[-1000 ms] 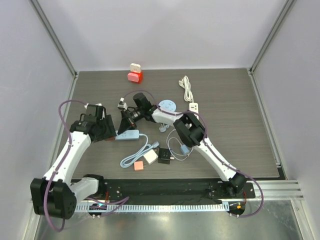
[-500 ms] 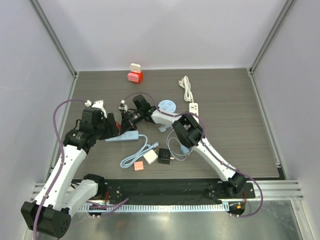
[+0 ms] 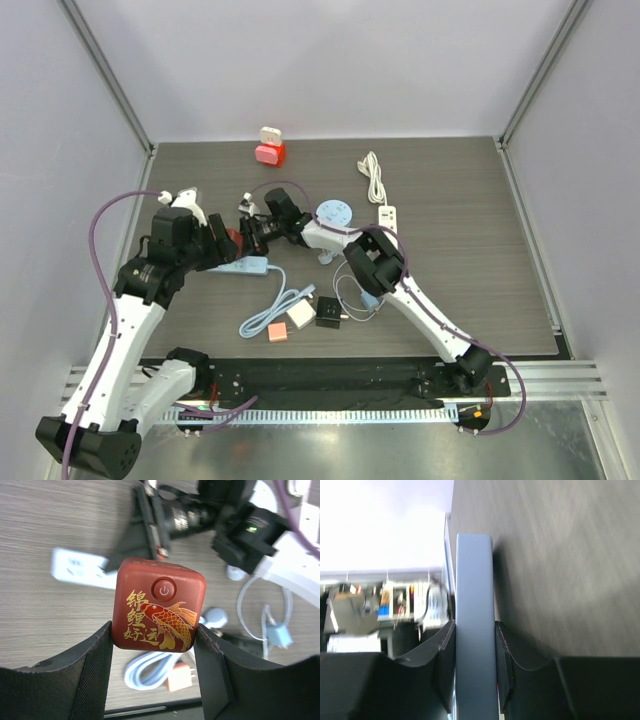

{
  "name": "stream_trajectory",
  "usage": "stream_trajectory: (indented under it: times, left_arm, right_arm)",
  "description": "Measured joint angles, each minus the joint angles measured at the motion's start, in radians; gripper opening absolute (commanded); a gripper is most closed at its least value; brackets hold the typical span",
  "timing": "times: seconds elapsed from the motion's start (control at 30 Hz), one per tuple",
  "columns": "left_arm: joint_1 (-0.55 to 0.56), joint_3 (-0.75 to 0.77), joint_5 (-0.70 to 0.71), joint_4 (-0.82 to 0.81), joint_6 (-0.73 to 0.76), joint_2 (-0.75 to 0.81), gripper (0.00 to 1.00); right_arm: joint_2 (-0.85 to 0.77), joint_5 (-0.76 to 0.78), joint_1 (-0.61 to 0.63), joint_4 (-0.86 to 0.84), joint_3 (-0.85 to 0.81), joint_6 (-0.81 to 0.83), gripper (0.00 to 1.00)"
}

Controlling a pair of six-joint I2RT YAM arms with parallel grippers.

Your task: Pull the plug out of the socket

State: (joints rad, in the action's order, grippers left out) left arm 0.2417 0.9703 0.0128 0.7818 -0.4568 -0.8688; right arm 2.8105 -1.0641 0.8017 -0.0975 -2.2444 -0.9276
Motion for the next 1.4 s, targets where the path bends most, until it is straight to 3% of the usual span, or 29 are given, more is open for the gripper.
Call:
stream_trajectory:
  times: [0.03, 0.13, 0.23, 0.5, 0.6, 1.0, 1.23, 1.4]
  left_arm:
    - [0.0, 0.0, -0.014, 0.0, -0.011, 0.008, 0.0]
    - [0.0, 0.0, -0.077, 0.001, -0.041, 0.023, 0.0]
    - [0.0, -0.011, -0.153, 0.0, -0.066, 0.029, 0.0]
    - [0.015, -0.138, -0.347, -0.054, -0.148, 0.051, 0.0]
    - [0.063, -0.184, -0.369, -0.101, -0.186, 0.05, 0.0]
    - [0.244, -0.314, -0.344, -0.364, -0.336, -0.08, 0.0]
    - [0.296, -0.327, -0.318, -0.534, -0.397, -0.235, 0.0]
    - [0.309, -0.328, -0.319, -0.651, -0.431, -0.358, 0.0]
  right_arm:
    - [0.005, 0.03, 0.002, -0.032, -0.003, -0.021, 0.03]
    - [0.039, 0.122, 0.005, -0.095, -0.057, -0.078, 0.2]
    - [0.079, 0.2, 0.005, -0.123, -0.127, -0.12, 0.25]
    - [0.057, 0.28, -0.003, -0.105, -0.126, -0.145, 0.65]
    - [0.02, 0.293, -0.013, -0.046, -0.106, -0.111, 0.72]
    - [-0.257, 0.366, -0.131, 0.195, 0.045, 0.053, 0.77]
    - [-0.638, 0.473, -0.272, 0.298, 0.3, 0.199, 0.78]
    - [-0.929, 0.548, -0.381, 0.331, 0.591, 0.306, 0.79]
